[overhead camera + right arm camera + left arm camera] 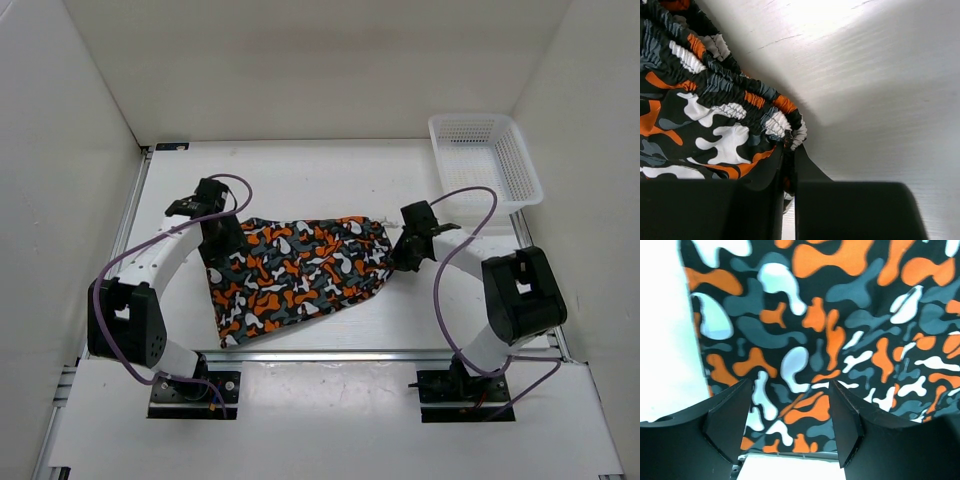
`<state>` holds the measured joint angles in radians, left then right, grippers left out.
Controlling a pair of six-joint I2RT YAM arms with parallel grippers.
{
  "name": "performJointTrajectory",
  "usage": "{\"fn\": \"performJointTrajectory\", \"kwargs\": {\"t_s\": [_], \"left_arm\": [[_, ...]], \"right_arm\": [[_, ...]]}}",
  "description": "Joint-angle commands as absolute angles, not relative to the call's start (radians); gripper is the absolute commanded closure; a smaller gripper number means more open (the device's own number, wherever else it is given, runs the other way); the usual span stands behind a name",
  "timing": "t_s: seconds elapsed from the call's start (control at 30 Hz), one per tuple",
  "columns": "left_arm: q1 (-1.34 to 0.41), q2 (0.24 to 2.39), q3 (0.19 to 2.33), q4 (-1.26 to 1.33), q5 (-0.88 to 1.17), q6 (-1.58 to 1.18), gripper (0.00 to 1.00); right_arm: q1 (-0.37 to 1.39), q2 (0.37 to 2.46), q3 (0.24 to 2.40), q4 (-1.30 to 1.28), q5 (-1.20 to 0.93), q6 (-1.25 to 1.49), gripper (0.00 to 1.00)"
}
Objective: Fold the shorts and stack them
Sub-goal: Fold the shorts
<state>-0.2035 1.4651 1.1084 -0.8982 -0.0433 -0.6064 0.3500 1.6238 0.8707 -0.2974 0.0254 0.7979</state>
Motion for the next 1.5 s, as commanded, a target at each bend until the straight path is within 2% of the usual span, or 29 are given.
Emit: {"fn": "performJointTrajectory", "kwargs": {"t_s": [0.0,0.13,0.17,0.23,0.27,0.3,0.73,0.9,1.0,1.33,1.47], "left_arm": [[-0.195,1.442,1.131,-0.902,-0.034,-0.578,0.26],[-0.208,1.442,1.121,-0.902,-0.023,-0.58,0.26],[-0.225,1.442,1.121,-0.902,-0.023,-0.59,0.33],[-0.225,1.451,1.095,-0.884,0.0,-0.603,0.63],[-0.225,1.474,1.085,-0.868,0.044,-0.603,0.84],[-0.225,1.474,1.074,-0.839,0.058,-0.613,0.9],[-0.235,1.712,1.026,-0.627,0.143,-0.603,0.9],[-0.235,1.81,1.045,-0.598,0.143,-0.603,0.9],[-0.225,1.839,1.068,-0.589,0.166,-0.603,0.9],[-0.235,1.85,1.077,-0.589,0.195,-0.603,0.9],[-0.21,1.85,1.066,-0.589,0.195,-0.603,0.9]], "right_arm": [[0.35,1.53,0.855,-0.42,0.196,0.796,1.0],[0.339,1.387,0.844,-0.507,0.282,0.733,1.0],[0.339,1.361,0.844,-0.526,0.322,0.7,1.0],[0.339,1.298,0.867,-0.583,0.365,0.67,1.0],[0.339,1.281,0.885,-0.6,0.382,0.643,1.0],[0.339,1.255,0.894,-0.616,0.4,0.631,1.0],[0.339,1.223,0.982,-0.669,0.561,0.532,1.0],[0.416,1.243,1.087,-0.66,0.591,0.486,1.0],[0.518,1.319,1.188,-0.66,0.604,0.457,1.0],[1.035,1.6,1.451,-0.615,0.71,0.364,1.0],[1.144,1.69,1.492,-0.549,0.686,0.299,1.0]]}}
